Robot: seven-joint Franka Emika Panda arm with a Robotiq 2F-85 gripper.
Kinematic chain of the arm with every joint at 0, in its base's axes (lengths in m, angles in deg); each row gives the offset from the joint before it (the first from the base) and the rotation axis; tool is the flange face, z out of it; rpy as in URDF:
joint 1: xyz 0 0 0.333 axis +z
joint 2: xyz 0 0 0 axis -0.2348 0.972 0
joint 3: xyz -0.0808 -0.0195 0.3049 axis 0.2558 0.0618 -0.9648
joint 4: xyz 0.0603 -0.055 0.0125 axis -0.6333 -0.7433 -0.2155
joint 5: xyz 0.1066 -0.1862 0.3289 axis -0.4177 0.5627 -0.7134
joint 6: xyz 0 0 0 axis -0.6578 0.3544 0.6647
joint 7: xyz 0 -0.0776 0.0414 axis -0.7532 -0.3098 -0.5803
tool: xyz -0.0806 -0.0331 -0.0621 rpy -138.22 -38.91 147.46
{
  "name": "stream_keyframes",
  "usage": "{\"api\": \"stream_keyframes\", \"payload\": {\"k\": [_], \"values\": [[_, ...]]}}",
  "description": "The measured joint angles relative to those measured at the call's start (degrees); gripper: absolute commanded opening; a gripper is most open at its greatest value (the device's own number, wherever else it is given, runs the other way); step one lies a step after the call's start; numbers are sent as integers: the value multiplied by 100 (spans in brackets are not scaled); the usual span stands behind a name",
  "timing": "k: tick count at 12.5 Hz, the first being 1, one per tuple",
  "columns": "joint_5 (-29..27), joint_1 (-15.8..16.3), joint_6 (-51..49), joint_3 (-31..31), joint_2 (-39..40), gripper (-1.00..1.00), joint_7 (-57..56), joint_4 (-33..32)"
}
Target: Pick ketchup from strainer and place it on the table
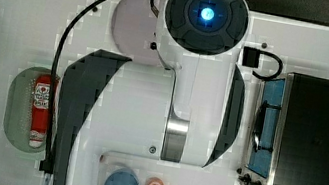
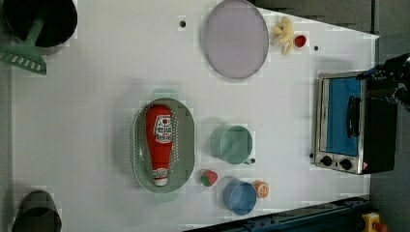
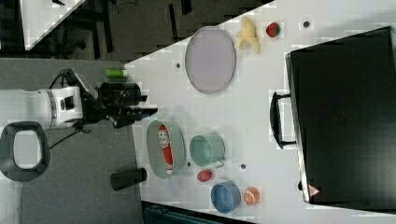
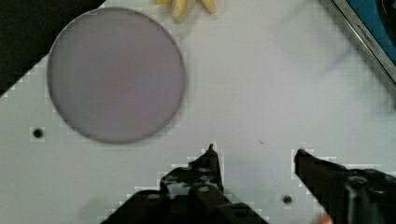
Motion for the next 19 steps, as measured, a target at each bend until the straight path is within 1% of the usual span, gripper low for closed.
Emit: {"api": "stream_keyframes", "payload": {"k": [2, 3, 5, 8, 10, 12, 15, 16, 18, 19], "values": [[-57, -350, -716, -321, -463, 81, 37, -319], [-105, -407, -859, -377, -744, 99, 38, -453], [-108, -425, -817, -462, -1106, 100, 48, -403], [-115, -426, -591, -843, -1202, 100, 97, -112], [-99, -470, -638, -1346, -1084, 100, 98, -95], [-107, -468, -534, -2033, -757, 100, 101, -101], [-162, -343, -324, -3075, -269, 100, 170, -269], [-246, -273, -243, -3336, -145, 100, 188, -358], [-257, -106, 183, -3646, 11, 100, 196, -627], [-257, -97, 474, -3822, 86, 100, 210, -755]]}}
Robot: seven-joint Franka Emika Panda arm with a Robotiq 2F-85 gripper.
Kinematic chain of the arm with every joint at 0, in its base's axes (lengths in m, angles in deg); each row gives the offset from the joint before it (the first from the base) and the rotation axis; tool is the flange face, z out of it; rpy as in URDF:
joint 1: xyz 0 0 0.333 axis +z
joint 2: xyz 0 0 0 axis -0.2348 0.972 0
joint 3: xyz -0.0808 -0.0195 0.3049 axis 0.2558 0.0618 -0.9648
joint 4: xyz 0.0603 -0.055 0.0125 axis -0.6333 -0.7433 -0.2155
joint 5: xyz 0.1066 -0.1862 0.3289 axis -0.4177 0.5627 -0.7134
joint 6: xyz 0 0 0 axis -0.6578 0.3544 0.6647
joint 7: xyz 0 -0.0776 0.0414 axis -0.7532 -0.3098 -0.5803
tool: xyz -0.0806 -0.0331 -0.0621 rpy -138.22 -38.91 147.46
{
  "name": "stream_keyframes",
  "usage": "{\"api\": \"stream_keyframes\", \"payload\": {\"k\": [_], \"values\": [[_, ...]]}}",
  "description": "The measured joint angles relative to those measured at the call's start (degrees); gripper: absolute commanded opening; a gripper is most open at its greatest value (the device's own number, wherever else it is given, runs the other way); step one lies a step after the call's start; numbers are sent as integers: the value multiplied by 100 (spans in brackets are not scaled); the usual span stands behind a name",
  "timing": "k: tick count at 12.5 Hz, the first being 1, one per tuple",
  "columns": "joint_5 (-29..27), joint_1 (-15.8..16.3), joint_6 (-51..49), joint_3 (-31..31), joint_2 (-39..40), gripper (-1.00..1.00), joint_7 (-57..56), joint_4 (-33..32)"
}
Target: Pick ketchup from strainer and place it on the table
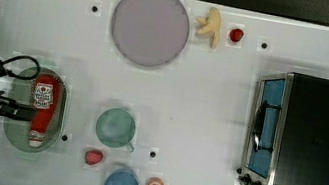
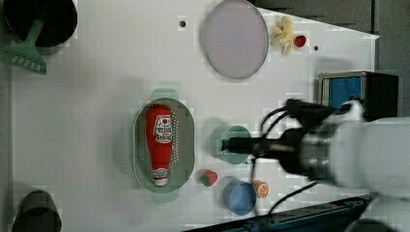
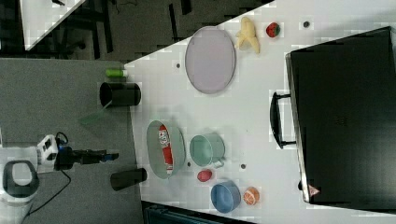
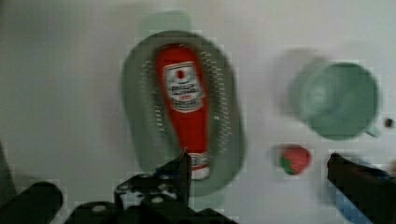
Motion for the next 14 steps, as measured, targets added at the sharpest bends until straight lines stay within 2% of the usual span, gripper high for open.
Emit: {"api": "stream_keyframes", "payload": {"k": [5, 9, 14], "values": [[216, 41, 2107, -506, 382, 100, 123, -1074], [807, 64, 3623, -369, 1246, 100, 221, -1790], [1959, -77, 4336, -187, 2527, 100, 1080, -1981]]}}
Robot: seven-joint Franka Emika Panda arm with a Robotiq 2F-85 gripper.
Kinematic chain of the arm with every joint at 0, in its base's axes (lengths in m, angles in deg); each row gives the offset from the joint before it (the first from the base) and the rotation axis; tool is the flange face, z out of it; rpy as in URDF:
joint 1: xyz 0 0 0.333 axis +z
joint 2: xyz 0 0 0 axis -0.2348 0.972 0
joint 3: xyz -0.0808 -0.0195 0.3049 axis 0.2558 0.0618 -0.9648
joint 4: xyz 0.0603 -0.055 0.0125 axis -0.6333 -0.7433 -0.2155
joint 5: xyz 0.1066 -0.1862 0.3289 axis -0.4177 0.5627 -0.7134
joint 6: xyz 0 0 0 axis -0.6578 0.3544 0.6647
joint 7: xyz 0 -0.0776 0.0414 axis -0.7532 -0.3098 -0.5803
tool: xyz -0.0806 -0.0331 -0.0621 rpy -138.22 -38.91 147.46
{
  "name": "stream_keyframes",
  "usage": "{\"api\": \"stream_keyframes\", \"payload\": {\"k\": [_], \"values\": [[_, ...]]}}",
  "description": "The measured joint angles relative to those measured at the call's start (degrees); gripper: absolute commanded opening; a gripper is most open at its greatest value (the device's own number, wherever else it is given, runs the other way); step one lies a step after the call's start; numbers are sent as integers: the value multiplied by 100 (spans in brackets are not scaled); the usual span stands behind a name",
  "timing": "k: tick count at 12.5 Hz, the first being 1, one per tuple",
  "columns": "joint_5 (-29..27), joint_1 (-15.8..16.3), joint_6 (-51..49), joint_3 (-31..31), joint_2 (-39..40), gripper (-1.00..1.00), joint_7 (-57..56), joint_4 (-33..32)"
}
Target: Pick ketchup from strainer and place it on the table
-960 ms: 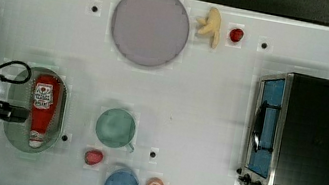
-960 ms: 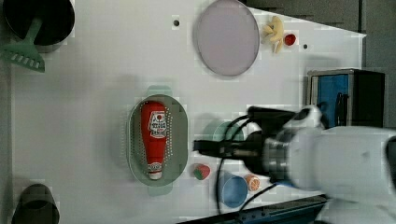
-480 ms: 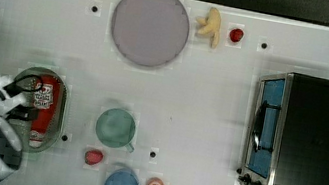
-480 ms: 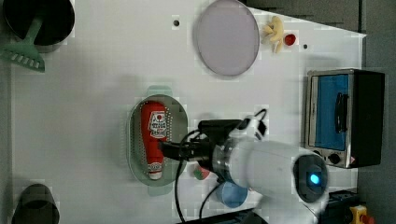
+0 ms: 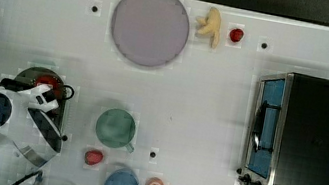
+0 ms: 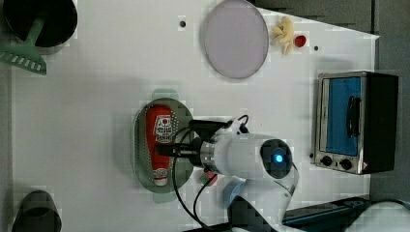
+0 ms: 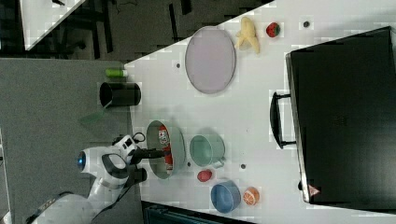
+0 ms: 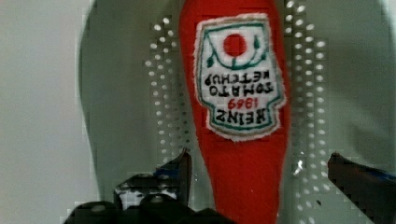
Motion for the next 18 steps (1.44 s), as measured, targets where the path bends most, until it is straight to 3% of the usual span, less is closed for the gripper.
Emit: {"api": "stream_keyframes", "payload": {"k": [5, 8, 9, 12, 18], "values": [[869, 139, 95, 62, 589, 100, 193, 325], [883, 325, 140, 283, 785, 100, 298, 694], [911, 349, 134, 347, 790, 91, 364, 716], [1045, 448, 173, 509, 972, 20, 486, 828], [859, 549, -185, 490, 572, 19, 595, 750]]}}
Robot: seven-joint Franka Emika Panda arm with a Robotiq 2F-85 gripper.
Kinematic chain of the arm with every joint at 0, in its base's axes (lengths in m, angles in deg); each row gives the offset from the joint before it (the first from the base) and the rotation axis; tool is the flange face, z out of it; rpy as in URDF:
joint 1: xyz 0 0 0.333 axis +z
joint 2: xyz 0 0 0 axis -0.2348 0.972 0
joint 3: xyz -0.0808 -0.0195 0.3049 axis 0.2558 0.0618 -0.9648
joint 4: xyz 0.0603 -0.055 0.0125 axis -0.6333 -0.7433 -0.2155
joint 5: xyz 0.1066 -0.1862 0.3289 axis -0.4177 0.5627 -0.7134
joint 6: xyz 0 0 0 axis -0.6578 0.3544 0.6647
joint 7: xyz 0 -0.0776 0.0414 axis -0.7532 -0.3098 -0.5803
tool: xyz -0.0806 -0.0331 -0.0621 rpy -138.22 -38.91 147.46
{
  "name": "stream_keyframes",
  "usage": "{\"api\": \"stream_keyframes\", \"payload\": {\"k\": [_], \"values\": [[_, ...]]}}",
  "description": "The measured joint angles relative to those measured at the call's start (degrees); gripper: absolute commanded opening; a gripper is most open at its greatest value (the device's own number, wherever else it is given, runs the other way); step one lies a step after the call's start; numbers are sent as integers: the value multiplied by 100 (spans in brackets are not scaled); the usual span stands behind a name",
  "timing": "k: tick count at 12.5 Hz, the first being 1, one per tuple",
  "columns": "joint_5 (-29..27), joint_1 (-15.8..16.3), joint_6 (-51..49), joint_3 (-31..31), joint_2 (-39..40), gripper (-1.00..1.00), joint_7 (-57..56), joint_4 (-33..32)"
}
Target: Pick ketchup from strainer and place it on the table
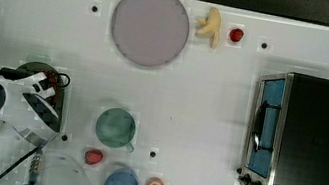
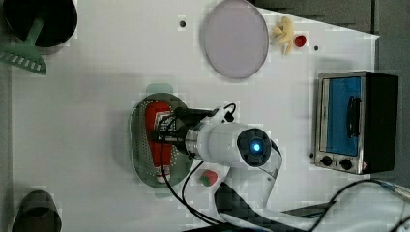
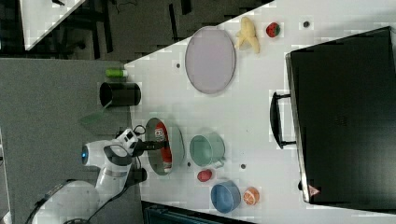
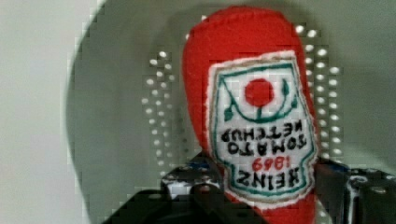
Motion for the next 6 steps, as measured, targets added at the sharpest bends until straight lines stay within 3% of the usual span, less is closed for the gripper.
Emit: {"api": "stream_keyframes", "payload": {"k": [6], "values": [[-1581, -78, -1399, -369, -1691, 19, -34, 246]]}}
